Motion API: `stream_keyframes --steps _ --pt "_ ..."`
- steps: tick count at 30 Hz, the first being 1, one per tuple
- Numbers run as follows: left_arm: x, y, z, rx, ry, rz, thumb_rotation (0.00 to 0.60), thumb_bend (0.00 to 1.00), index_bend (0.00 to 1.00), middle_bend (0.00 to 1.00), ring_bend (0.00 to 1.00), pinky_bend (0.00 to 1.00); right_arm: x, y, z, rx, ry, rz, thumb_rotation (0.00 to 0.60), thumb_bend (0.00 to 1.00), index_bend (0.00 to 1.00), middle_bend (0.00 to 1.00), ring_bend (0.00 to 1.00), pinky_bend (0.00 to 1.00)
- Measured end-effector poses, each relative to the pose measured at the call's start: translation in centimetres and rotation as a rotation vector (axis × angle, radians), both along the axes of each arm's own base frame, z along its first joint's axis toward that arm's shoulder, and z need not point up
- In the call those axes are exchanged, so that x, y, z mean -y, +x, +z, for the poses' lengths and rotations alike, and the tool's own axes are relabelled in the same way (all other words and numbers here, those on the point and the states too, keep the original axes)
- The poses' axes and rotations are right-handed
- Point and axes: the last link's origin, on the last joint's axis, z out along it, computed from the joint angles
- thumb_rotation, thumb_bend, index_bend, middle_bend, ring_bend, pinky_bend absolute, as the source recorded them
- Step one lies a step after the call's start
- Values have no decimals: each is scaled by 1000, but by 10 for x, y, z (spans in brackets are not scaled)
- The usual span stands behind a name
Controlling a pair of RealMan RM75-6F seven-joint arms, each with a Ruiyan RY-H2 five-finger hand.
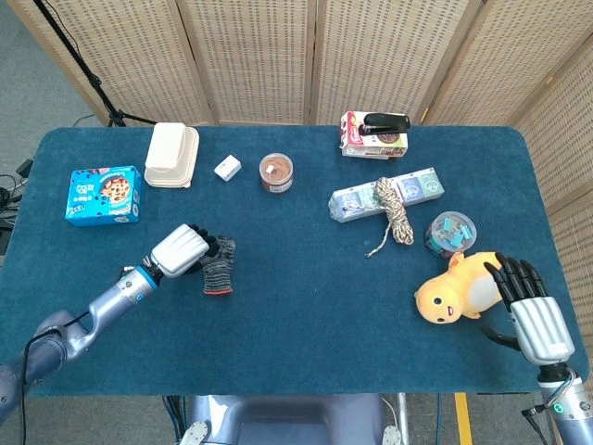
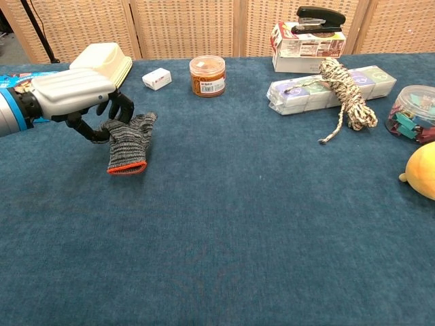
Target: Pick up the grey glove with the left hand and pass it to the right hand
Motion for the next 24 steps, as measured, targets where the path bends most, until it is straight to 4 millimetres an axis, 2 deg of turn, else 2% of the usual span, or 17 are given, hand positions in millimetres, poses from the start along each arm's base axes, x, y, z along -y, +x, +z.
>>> stream_keyframes --steps 5,10,17,24 --pt "-4 26 1 51 -25 38 600 396 632 575 508 554 -3 5 -7 -23 73 63 600 50 3 0 0 45" --pt "-11 59 -1 70 -76 107 600 414 632 575 507 554 3 15 -10 -48 129 127 600 50 8 0 0 45" --pt "-28 114 0 81 -82 165 600 414 632 575 506 554 12 38 -24 -47 205 210 600 51 56 0 0 61" --pt "-40 150 -3 90 -75 206 600 414 632 575 506 554 12 73 -51 -3 359 326 600 51 67 0 0 83"
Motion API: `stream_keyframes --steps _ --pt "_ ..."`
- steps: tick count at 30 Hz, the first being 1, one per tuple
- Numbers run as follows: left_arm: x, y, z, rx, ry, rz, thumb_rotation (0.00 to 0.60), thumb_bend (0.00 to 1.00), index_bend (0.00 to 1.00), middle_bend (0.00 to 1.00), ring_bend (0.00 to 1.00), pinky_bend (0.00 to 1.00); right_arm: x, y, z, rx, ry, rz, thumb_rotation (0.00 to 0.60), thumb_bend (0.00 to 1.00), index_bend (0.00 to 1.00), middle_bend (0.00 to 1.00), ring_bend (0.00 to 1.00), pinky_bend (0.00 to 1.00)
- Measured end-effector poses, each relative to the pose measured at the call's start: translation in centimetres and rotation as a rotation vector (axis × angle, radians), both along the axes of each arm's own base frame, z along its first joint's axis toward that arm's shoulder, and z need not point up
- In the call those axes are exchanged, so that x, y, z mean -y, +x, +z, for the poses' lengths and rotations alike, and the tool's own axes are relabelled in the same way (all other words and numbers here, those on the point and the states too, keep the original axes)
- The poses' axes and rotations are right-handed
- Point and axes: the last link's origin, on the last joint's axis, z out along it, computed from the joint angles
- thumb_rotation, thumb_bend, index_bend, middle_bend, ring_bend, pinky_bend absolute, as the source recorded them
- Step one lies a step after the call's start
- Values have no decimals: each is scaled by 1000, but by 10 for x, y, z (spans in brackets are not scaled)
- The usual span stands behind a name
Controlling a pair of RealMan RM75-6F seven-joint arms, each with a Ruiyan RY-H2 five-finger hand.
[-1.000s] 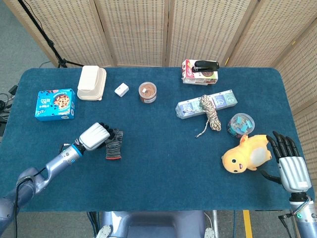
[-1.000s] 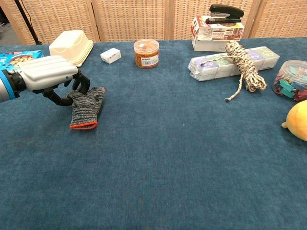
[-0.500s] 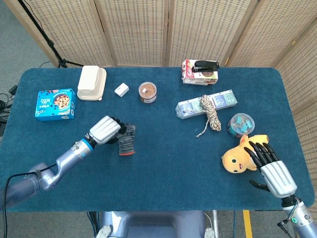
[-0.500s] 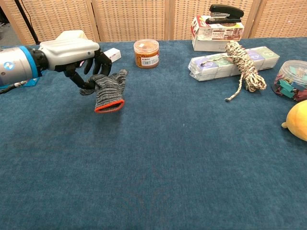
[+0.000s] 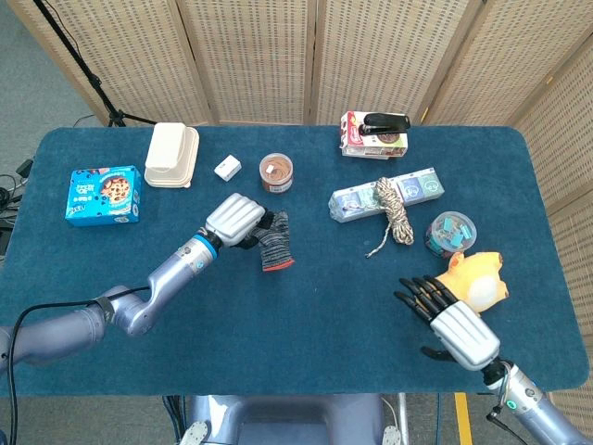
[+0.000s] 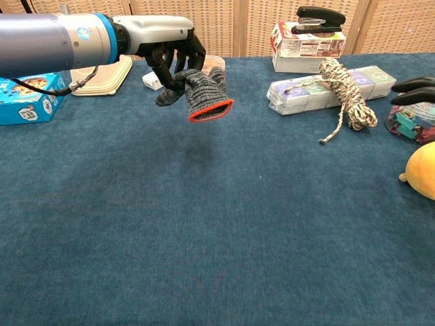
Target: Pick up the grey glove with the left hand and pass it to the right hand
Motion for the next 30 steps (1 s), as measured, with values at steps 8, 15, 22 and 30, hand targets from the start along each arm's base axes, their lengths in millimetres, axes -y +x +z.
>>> stream_keyframes --steps 8,15,22,30 --pt "-1 31 -15 29 -34 35 600 414 632 574 506 554 0 42 -30 59 171 67 600 51 95 0 0 97" --pt "1 46 -25 57 -71 76 600 414 630 575 506 554 3 64 -49 81 188 123 600 51 139 0 0 99" --pt "6 58 -28 65 -115 112 600 414 628 575 506 554 9 67 -63 15 86 230 600 51 83 0 0 99" --pt "16 65 -34 59 -168 139 600 414 625 575 506 554 21 64 -72 -48 9 214 600 50 70 0 0 99"
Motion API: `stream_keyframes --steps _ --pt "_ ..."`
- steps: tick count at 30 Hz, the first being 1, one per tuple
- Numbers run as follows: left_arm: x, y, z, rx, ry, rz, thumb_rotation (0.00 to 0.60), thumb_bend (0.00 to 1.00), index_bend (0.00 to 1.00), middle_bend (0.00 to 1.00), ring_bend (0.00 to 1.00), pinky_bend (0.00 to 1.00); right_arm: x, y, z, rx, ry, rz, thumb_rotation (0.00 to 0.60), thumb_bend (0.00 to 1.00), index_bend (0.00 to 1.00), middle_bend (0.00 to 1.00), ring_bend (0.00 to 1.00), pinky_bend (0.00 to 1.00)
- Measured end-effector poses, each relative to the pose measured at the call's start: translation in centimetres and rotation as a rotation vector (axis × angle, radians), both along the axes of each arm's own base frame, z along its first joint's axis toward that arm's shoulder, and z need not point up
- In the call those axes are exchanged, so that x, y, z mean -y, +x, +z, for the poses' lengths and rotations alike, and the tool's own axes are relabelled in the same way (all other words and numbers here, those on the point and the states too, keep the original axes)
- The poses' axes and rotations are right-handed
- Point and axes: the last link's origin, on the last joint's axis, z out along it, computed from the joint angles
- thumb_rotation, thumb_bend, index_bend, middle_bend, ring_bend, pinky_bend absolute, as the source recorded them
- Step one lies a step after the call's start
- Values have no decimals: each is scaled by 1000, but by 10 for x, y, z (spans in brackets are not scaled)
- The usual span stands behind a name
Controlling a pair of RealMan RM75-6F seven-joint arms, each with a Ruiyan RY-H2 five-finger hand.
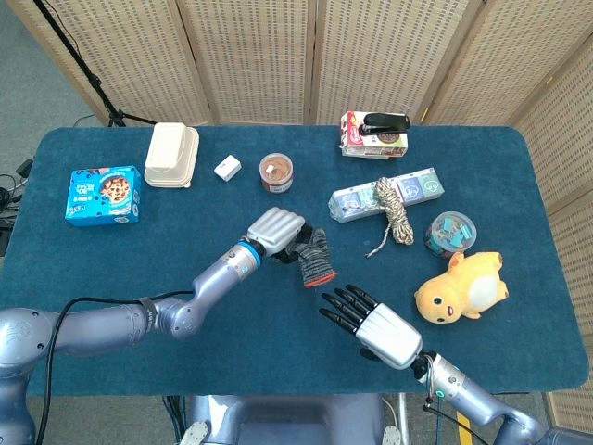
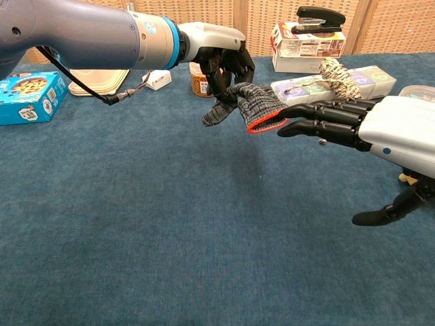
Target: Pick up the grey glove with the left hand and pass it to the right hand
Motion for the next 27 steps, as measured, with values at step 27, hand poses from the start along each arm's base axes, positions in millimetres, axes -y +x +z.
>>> stream_keyframes --steps 27 --pt "5 14 0 61 -25 31 600 414 625 575 506 554 19 -6 -13 -49 -107 -2 600 51 91 0 0 101"
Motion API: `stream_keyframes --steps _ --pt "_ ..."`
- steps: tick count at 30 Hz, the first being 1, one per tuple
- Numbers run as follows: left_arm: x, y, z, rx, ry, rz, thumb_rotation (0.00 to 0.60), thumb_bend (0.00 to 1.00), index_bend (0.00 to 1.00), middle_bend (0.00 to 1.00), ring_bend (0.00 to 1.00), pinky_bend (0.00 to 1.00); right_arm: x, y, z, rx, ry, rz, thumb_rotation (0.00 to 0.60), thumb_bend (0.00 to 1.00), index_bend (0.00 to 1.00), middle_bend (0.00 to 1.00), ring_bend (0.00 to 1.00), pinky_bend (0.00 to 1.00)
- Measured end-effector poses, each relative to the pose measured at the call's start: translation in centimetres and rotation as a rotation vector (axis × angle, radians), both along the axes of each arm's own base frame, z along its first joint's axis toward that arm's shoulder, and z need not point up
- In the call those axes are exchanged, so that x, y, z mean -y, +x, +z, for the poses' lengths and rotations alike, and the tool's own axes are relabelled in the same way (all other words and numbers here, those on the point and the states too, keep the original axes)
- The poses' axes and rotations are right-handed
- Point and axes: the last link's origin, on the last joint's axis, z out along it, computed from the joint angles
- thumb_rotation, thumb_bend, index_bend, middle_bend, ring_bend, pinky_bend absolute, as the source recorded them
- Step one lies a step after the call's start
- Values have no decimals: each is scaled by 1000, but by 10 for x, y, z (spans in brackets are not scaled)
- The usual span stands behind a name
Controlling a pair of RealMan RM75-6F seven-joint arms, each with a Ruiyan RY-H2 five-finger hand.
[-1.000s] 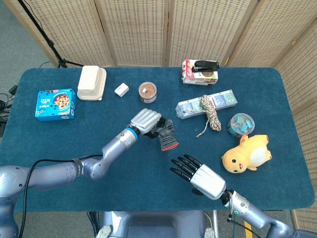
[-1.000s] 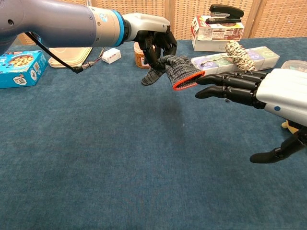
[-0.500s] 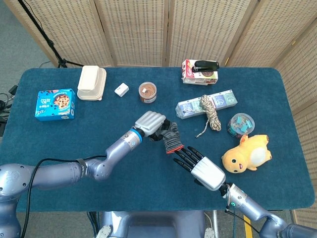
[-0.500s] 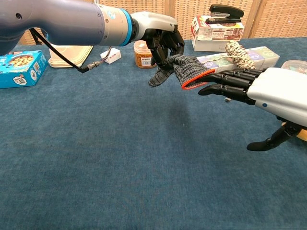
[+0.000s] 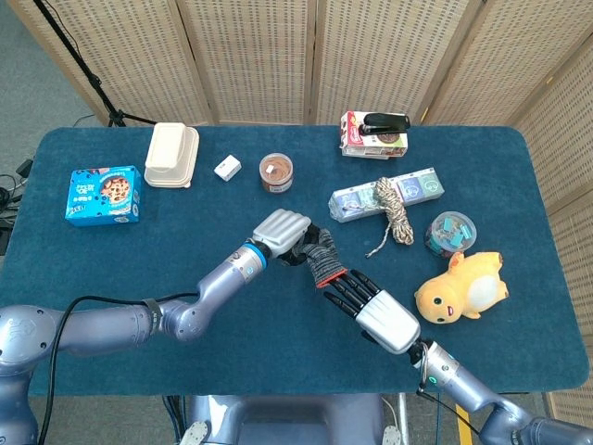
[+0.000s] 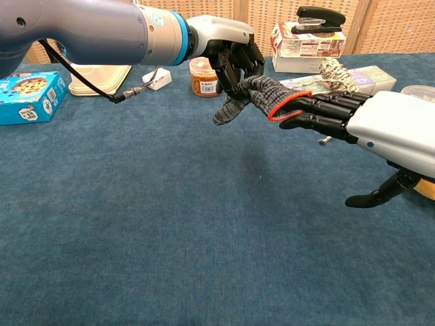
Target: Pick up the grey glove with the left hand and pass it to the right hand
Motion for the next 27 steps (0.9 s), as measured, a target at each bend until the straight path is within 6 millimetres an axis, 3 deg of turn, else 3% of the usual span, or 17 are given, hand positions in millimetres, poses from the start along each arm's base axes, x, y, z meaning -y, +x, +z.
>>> stream_keyframes --steps 27 --pt "3 1 3 10 1 -15 600 413 624 575 506 554 -2 4 -3 14 -2 -5 600 50 91 0 0 102"
